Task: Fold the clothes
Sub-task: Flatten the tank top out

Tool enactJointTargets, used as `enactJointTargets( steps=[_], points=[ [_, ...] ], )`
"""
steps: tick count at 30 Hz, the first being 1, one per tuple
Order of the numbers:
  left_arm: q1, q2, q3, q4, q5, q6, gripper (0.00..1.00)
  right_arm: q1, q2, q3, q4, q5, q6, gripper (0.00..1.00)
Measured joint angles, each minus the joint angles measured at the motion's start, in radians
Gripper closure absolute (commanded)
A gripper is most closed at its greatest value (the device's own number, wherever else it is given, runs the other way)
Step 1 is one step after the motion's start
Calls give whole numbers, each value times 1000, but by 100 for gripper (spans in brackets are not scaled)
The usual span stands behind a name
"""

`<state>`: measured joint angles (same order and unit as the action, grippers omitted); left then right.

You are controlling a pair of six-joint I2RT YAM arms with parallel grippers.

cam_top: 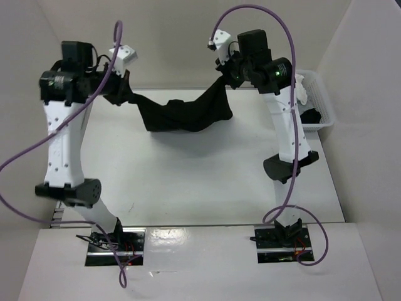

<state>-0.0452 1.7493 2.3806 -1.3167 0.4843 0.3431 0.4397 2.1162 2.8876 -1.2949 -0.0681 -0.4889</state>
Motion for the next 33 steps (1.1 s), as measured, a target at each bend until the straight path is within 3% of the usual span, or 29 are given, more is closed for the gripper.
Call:
enactJointTargets(
  steps=[5,9,17,26,33],
  points=[
    [16,-217,-31,4,-6,2,100,92,-117,-33,-16,39,3,100],
    [51,-313,6,10,-20,-2,100,91,-166,133,-21,95,24,100],
    [57,-302,283,47,-111,-29,100,137,-328,243,31,217,49,100],
    [57,-393,326,63,-158,-34,100,141,-368,246,38,231,60,100],
    [57,-322,360,68,-138,-33,100,141,-296,242,42,238,55,100]
  ],
)
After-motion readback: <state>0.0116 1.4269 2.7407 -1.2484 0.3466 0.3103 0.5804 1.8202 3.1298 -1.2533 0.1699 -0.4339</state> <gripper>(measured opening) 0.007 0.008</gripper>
